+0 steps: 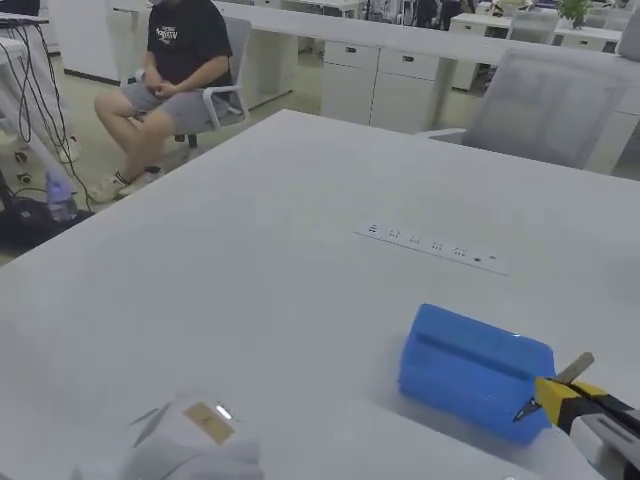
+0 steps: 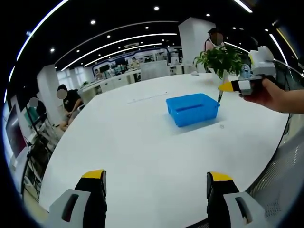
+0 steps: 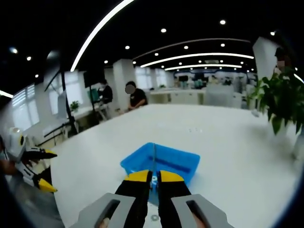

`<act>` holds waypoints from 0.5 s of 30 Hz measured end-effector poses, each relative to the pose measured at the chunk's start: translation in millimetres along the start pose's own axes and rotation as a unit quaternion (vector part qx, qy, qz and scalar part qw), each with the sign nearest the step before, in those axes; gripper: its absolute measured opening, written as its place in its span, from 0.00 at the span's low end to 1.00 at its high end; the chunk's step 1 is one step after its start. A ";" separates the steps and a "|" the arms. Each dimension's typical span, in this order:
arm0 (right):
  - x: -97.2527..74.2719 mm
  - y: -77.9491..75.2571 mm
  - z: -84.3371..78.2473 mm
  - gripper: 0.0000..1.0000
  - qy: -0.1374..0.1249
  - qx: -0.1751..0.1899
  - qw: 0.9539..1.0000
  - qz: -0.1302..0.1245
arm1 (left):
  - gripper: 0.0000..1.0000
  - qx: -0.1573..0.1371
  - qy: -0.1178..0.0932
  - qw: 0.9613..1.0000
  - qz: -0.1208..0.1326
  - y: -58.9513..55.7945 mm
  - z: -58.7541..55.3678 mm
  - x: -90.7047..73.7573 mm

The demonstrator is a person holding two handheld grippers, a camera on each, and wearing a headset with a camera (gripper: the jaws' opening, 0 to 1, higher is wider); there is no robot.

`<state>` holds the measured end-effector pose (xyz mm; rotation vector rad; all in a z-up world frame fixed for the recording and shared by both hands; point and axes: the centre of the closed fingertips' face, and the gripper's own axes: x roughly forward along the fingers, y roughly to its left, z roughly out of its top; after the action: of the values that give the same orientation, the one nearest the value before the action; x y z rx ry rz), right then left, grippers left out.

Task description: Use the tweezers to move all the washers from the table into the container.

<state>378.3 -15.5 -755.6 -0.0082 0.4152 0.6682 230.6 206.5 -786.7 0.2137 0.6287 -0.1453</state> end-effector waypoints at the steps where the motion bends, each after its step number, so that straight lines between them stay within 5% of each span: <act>1: -0.2 -1.7 -5.5 0.02 0.006 0.001 1.000 -0.002 | 0.89 0.000 0.000 1.000 0.000 -0.2 -0.1 0.0; 15: 1.4 -3.1 -47.2 0.03 0.051 -0.005 0.999 -0.008 | 0.89 0.003 0.005 1.000 0.000 -0.3 -1.5 0.7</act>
<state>363.7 -23.7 -799.8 -0.0562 0.5101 0.6560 230.3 206.6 -788.3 0.2199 0.6374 -0.1452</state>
